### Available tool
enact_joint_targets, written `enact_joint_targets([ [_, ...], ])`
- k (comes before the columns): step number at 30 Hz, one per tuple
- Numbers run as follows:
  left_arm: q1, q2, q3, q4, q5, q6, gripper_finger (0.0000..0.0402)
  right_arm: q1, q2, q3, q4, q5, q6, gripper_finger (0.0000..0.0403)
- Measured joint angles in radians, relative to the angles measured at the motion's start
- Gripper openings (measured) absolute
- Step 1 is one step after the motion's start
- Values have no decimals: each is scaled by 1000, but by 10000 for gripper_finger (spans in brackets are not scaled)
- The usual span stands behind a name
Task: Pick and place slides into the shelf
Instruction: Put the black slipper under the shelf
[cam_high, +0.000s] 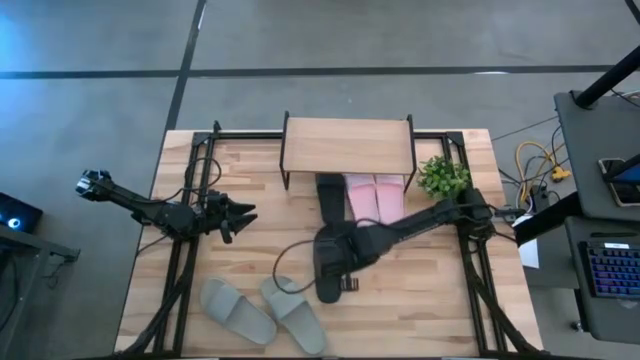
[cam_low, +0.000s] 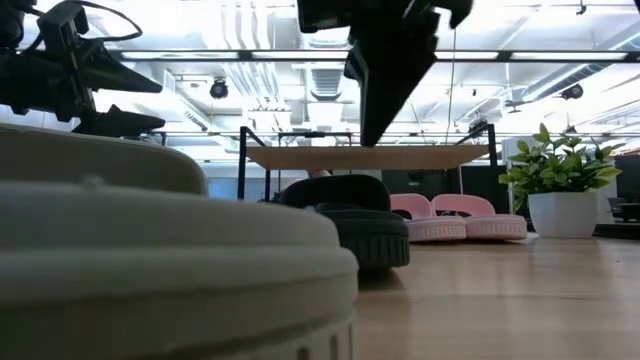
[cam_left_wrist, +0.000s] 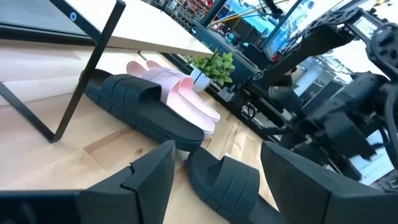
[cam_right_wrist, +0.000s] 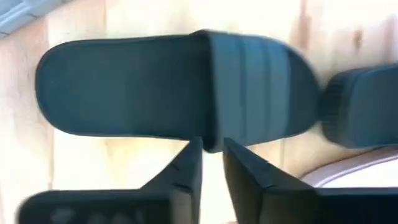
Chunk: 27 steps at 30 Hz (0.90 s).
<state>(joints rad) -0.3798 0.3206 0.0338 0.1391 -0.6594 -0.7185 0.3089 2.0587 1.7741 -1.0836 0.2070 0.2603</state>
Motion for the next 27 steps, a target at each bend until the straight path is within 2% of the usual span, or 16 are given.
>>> enact_joint_targets([
  [5,0,0,0,0,0,0,224,2,5,-7,-1,47,78,130],
  [9,0,0,0,1,0,0,224,3,5,-13,17,82,66,181],
  [12,0,0,0,1,0,0,224,4,5,-27,67,83,34,204],
  [17,0,0,0,1,2,0,224,11,33,-43,124,104,-31,215],
  [27,0,0,0,1,14,0,224,14,88,-45,128,337,-33,214],
])
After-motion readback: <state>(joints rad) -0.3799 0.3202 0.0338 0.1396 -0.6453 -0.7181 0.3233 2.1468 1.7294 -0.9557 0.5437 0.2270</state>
